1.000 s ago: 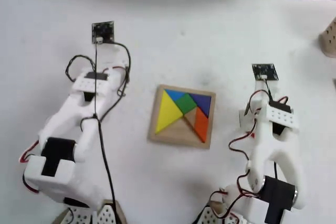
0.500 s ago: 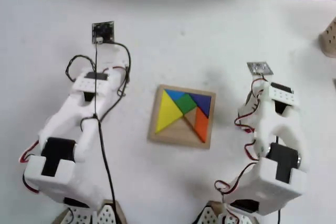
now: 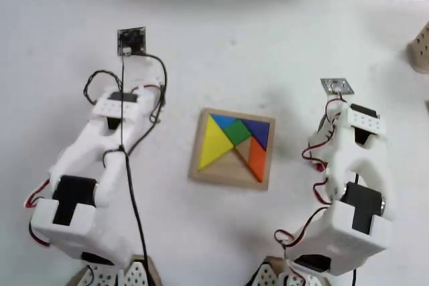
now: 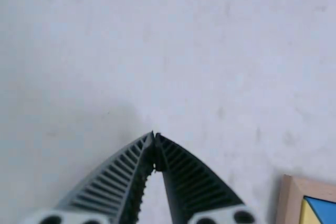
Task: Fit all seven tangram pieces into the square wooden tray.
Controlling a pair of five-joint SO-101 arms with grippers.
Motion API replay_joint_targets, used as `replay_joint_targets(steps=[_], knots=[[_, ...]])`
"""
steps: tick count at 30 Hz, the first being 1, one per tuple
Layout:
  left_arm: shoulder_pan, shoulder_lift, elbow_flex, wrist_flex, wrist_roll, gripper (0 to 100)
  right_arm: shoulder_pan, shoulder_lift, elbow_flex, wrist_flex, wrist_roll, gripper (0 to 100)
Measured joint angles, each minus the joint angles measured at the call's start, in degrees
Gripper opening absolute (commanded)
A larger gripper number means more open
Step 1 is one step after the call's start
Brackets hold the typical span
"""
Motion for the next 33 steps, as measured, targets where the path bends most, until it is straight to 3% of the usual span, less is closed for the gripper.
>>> replay_joint_targets(steps=[6,14,22,33], knots=[[0.00,0.00,0.00,0.00,0.00,2,-0.09,0.09,-0.18,2.11,0.00,1.7],[0.00,0.00,0.00,0.00,0.00,2,-0.18,-0.79,-6.95,16.35,0.00,1.8],[-2.46,0.00,0.00,0.00,0.00,2,-1.05,-18.99,-8.53,28.92,0.00,1.8],[-2.64,0.00,0.00,0.00,0.00,2,-18.11,-37.71,-0.09,30.51,-4.22,1.8]])
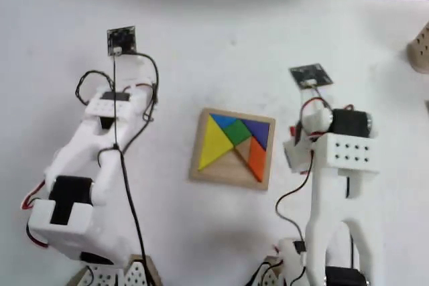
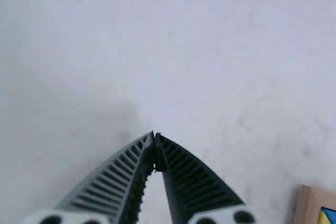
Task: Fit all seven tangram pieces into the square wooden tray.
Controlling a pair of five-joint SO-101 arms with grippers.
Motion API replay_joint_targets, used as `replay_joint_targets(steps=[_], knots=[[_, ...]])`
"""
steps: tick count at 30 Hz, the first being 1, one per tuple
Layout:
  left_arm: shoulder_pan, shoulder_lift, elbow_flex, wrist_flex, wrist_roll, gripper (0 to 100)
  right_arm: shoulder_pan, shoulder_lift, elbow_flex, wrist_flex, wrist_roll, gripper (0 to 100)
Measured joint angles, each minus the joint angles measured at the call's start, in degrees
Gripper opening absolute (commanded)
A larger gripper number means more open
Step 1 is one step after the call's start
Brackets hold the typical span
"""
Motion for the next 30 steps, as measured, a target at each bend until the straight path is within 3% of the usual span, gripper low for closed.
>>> replay_joint_targets(steps=[12,16,23,30], knots=[[0.00,0.00,0.00,0.00,0.00,2,-28.04,4.22,4.57,-11.16,2.81,2.0],[0.00,0.00,0.00,0.00,0.00,2,-31.12,9.58,7.82,-18.20,3.08,3.5],[0.00,0.00,0.00,0.00,0.00,2,-31.65,22.15,6.51,-23.56,3.25,24.5],[0.00,0.00,0.00,0.00,0.00,2,-31.47,26.46,1.76,-20.92,3.25,22.2]])
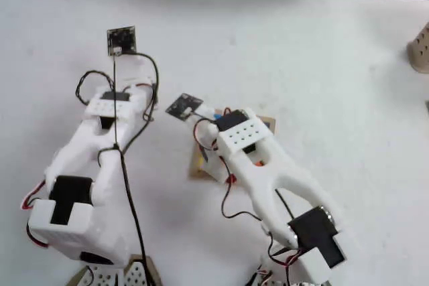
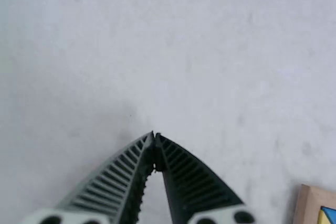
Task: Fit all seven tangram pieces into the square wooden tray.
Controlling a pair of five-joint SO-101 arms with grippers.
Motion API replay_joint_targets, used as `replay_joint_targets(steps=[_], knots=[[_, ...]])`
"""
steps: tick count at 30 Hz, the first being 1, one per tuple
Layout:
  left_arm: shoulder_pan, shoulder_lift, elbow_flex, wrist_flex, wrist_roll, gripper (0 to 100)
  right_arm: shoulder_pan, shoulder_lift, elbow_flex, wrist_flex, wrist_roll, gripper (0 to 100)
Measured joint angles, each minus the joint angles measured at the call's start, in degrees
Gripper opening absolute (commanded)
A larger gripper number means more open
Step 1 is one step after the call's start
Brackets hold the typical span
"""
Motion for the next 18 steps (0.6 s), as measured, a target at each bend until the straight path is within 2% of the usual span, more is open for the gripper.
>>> replay_joint_targets(steps=[5,13,15,18], knots=[[0.00,0.00,0.00,0.00,0.00,2,4.40,-4.13,-4.75,7.30,0.00,21.9],[0.00,0.00,0.00,0.00,0.00,2,12.31,-21.71,-5.71,13.63,-0.09,21.3],[0.00,0.00,0.00,0.00,0.00,2,14.33,-25.93,-1.93,12.22,-0.09,17.3],[0.44,0.00,0.00,0.00,0.00,2,17.41,-31.12,6.95,6.42,-0.18,3.6]])
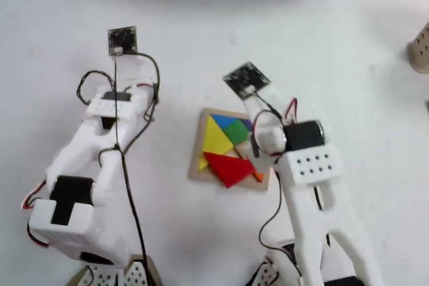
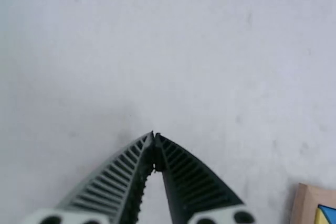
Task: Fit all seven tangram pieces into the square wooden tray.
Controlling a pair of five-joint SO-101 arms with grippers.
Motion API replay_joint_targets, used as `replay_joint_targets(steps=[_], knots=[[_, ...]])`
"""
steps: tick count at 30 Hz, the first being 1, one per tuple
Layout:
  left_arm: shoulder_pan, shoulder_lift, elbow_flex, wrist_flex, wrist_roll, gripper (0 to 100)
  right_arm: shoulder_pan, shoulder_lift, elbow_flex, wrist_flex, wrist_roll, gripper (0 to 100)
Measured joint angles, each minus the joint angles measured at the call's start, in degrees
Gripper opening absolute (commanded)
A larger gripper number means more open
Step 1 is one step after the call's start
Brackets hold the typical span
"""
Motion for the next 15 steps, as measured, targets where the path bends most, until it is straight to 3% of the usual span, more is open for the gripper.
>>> replay_joint_targets(steps=[6,12,15], knots=[[3.87,0.00,0.00,5.36,-8.09,2,10.64,-8.09,13.27,-8.88,-3.43,1.5],[4.57,-2.46,0.44,11.43,-9.41,2,16.26,-9.85,22.42,-17.49,-3.60,1.8],[8.62,-7.38,4.92,13.27,-9.49,2,17.49,-9.85,25.05,-20.48,-3.60,1.8]])
